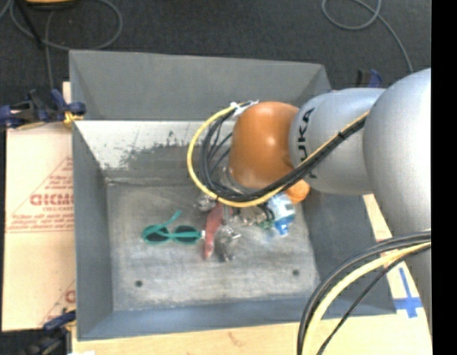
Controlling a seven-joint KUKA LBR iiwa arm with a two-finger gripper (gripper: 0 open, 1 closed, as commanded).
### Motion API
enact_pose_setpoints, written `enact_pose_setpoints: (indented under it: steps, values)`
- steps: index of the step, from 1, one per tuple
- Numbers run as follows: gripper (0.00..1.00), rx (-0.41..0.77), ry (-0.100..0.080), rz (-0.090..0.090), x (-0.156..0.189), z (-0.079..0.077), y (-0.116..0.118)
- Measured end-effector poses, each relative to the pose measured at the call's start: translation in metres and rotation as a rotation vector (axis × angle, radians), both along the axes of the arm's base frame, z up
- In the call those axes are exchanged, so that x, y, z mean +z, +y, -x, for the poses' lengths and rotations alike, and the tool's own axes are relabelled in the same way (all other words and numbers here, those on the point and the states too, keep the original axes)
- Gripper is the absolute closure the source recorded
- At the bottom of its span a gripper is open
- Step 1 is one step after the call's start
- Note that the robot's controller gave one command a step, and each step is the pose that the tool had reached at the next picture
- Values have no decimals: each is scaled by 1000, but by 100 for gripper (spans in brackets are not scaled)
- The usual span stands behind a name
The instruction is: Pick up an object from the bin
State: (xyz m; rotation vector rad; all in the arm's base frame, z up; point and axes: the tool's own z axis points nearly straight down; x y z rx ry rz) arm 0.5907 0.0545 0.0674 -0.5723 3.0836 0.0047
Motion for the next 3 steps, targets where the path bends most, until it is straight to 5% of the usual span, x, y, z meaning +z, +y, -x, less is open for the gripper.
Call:
enact_pose_setpoints:
  steps: [1, 2, 3]
  values:
    - [0, 75, -1, 5, 10, 4, -1]
    - [100, -1, -4, 1, 5, -4, 0]
    - [100, -1, -4, 0, 5, -4, 0]
